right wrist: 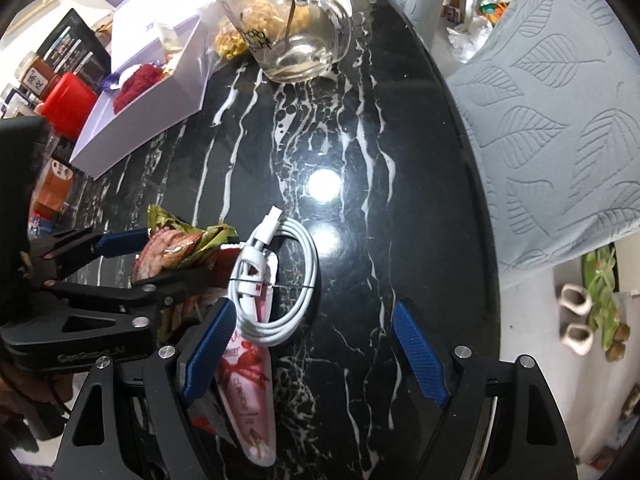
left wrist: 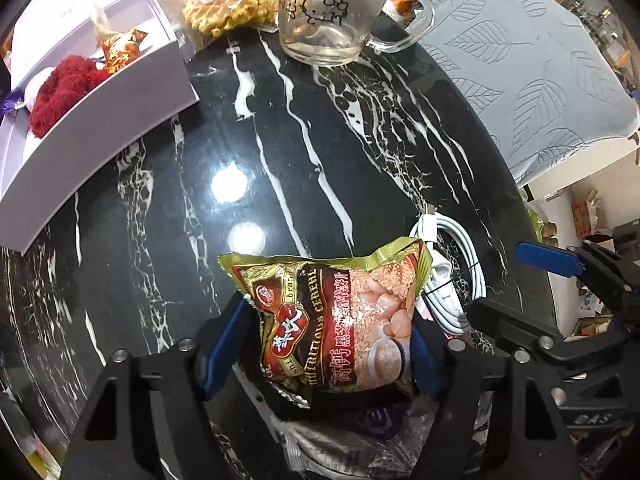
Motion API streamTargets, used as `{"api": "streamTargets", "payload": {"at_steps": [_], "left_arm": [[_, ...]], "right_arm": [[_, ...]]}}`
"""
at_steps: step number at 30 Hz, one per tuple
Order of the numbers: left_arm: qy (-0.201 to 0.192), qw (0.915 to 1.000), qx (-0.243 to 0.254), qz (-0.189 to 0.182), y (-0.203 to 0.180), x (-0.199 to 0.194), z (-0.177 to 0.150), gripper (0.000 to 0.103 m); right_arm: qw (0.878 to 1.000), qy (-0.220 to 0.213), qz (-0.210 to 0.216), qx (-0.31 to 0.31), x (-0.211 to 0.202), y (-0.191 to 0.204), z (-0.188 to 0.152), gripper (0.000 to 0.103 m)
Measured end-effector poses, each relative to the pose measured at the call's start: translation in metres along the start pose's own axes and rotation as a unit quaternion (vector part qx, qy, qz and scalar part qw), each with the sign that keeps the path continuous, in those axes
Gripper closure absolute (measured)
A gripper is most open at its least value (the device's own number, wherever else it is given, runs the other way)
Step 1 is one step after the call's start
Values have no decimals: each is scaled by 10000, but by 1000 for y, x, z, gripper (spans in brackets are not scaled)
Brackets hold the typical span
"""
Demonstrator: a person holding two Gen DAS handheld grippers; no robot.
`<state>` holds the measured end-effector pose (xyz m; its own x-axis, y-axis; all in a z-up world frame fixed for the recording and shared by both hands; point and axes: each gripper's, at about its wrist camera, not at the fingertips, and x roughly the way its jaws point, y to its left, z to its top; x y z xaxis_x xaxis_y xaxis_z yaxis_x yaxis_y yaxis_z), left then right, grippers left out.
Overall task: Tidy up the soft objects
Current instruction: 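Close the left tool on the cereal bag while the right tool grasps the white cable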
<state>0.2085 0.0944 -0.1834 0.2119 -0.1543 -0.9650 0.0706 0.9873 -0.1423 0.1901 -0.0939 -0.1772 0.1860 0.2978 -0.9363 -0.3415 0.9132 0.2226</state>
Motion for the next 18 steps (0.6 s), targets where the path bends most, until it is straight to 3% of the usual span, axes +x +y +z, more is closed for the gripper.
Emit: {"api": "streamTargets", "payload": {"at_steps": [10, 14, 18], "left_arm": [[-125, 9999, -70, -9, 13, -8, -2, 38], [-187, 9997, -163, 49, 24, -17, -1, 38], [-242, 9993, -265, 81, 36, -23, 0, 38]], "right_arm": [[9999, 49, 45, -89, 15, 9, 11, 21], [9993, 77, -244, -257, 20, 20, 15, 21], [9992, 68, -216, -344, 24, 32, 15, 21]]}}
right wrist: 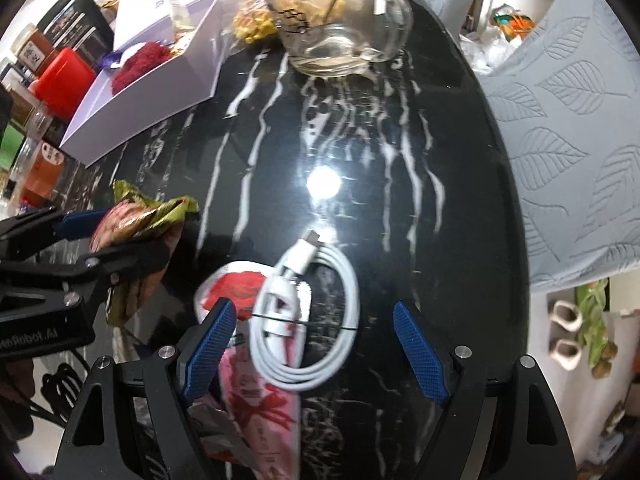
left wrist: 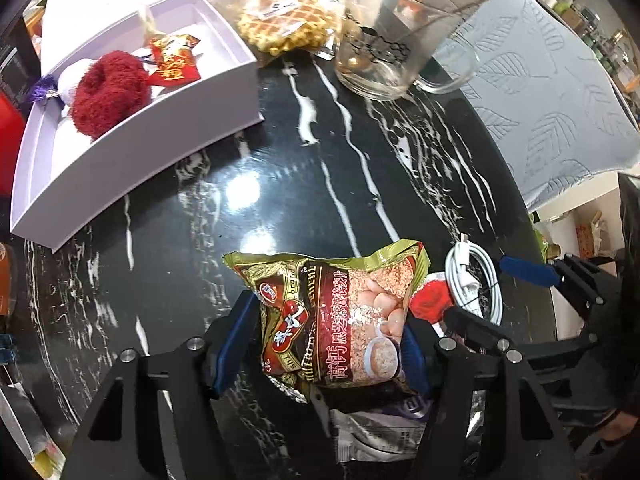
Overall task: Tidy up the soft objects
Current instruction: 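Close the left tool on the cereal bag while the right tool grasps the white cable, then lift the cereal bag in the left tool and cable in the right tool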
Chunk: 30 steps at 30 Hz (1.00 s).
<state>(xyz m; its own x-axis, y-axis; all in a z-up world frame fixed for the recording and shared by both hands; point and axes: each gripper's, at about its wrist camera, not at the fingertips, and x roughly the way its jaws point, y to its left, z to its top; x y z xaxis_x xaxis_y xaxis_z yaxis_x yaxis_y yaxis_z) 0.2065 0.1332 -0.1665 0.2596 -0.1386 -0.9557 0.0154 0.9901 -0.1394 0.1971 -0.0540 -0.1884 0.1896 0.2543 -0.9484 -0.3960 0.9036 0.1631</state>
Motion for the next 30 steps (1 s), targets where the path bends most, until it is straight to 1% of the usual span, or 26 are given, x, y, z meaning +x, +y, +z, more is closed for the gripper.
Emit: {"api": "streamTargets", "payload": {"at_steps": [2, 4, 7, 9, 17, 25, 30], "left_arm": [[-14, 10000, -37, 7, 4, -1, 0, 38], [-19, 10000, -58, -1, 6, -1, -1, 38], [-36, 10000, -65, -19, 10, -2, -3, 38], [-49, 10000, -60, -35, 6, -5, -11, 38], [-125, 9999, 35, -37, -2, -12, -14, 38], [-290, 9995, 68, -88, -9, -35, -20, 38], [-391, 9992, 110, -68, -20, -57, -25, 38]], "right_arm": [[9999, -34, -122, -67, 2, 5, -1, 25], [9993, -174, -271, -179, 0, 10, -3, 50], [9993, -225, -264, -150, 0, 10, -4, 51], [9994, -264, -209, -88, -1, 7, -4, 52], [9988, -362, -247, 200, -14, -9, -15, 52], [9979, -560, -232, 239, -41, -12, -23, 52], [9972, -711, -176, 181, -60, -8, -32, 52]]}}
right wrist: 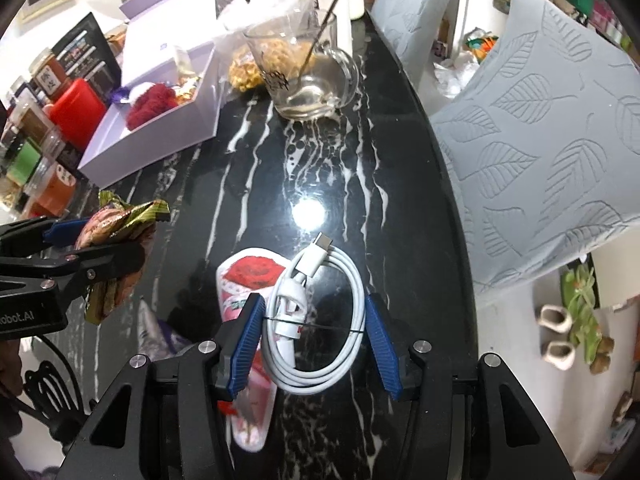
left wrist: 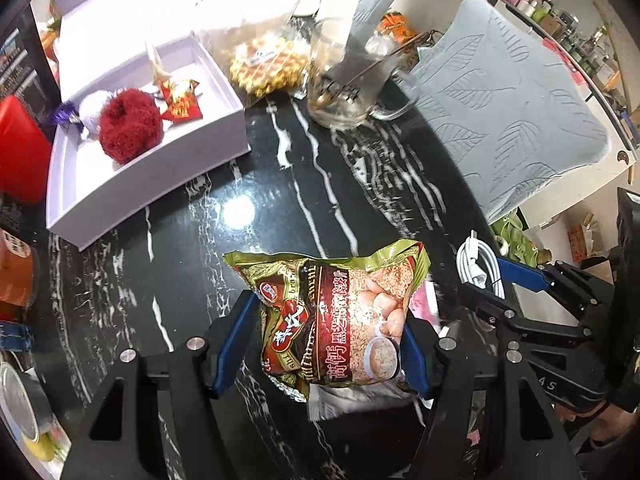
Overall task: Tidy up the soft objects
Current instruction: 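Lift the cereal bag in the left tool and cable in the right tool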
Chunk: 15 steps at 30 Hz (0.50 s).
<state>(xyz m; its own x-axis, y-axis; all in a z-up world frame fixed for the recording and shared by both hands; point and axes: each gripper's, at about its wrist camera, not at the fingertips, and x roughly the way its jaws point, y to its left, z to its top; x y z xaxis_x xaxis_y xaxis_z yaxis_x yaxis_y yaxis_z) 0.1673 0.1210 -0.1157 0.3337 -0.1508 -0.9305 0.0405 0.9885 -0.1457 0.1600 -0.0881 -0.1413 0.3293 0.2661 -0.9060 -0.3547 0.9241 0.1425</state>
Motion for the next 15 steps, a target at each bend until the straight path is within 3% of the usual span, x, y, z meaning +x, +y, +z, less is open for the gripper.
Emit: {"api": "streamTargets", "payload": {"at_steps": [15], "left_arm": [[-561, 9984, -25, -18, -31, -74, -18, 38]], "right_arm": [[9986, -450, 284, 55, -70, -2, -19, 52]]}}
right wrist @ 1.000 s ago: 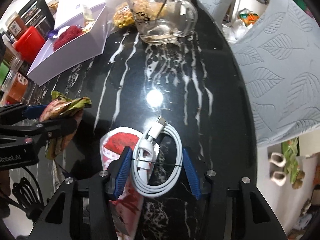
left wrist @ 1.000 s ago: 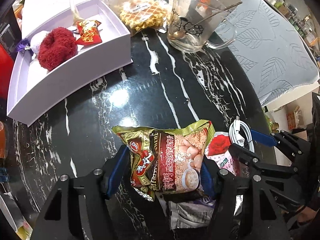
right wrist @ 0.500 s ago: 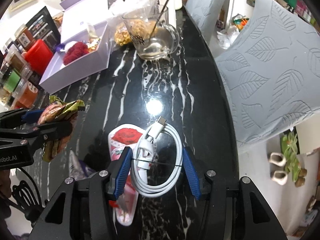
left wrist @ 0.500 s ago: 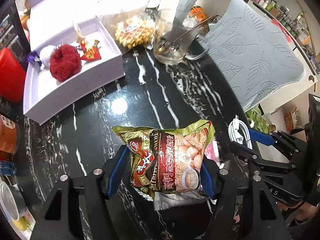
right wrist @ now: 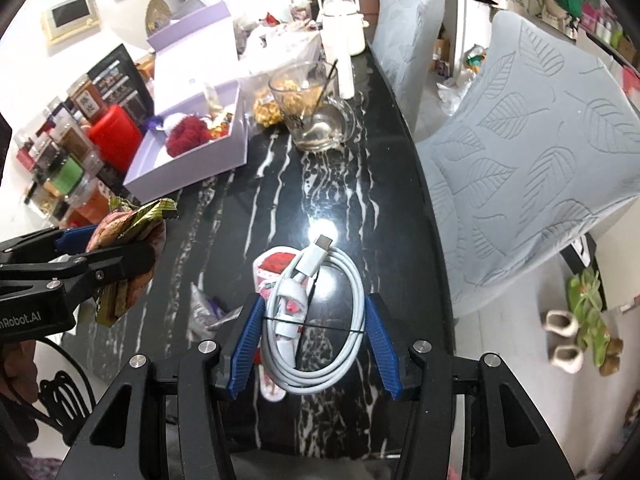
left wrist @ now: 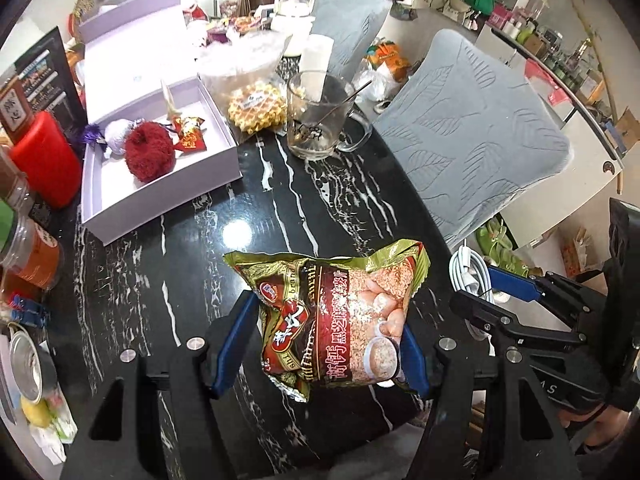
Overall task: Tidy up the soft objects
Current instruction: 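Lift the cereal bag in the left tool and cable in the right tool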
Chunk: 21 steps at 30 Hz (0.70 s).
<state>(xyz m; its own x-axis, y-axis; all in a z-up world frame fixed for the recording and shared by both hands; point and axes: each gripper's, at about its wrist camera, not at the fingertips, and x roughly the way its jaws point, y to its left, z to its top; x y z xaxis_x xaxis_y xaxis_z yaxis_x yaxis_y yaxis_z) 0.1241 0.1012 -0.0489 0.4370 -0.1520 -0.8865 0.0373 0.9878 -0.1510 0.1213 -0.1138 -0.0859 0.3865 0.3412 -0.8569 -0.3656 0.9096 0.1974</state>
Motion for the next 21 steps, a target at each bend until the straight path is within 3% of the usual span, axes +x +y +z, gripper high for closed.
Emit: {"api": "streamTargets", "payload": {"at_steps": [21], "left_arm": [[-605, 9953, -622, 428, -7, -72, -56, 38]], "right_arm": [[9921, -254, 698, -1011, -54, 44, -24, 52]]}}
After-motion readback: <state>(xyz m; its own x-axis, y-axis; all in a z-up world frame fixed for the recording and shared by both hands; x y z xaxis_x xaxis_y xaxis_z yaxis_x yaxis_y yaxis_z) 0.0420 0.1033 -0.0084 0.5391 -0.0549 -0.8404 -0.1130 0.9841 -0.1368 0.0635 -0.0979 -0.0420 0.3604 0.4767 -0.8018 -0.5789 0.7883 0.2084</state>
